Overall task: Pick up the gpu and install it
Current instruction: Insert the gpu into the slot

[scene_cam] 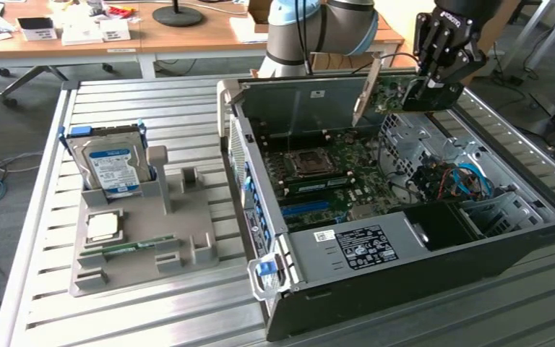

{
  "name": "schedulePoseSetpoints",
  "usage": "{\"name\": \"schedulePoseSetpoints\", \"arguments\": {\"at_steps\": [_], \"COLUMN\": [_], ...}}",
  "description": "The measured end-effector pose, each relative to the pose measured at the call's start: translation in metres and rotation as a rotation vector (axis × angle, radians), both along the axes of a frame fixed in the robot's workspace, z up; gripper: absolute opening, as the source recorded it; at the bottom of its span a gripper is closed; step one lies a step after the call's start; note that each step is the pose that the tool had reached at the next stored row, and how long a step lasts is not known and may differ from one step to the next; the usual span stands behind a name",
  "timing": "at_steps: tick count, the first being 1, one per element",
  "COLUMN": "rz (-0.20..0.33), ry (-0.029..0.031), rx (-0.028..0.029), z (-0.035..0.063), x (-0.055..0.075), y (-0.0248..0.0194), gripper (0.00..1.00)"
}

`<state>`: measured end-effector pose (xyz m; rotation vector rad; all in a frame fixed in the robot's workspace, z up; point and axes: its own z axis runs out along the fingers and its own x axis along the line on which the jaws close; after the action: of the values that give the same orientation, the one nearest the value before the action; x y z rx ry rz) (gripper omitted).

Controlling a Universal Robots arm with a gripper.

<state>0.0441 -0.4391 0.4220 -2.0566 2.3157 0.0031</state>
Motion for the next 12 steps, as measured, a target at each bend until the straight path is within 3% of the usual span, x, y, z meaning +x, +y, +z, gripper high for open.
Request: {"name": "schedulePoseSetpoints", "arguments": {"at_steps": [2,3,9,12], "rz": [0.004,0.004,0.004,0.005], "ry": [-0.0118,-0.0131,-0.0134,-0.014], "rx": [0.0,0.0002,0.0003,0.004], "z": [-0.0003,-0.0004,-0.0015,-0.0021], "x": [-0.001,-0.001,-0.007,-0.011], "y": [0.0,0.0,0.0,-0.0001], "gripper": [0.27,0.27,0.27,0.27]}}
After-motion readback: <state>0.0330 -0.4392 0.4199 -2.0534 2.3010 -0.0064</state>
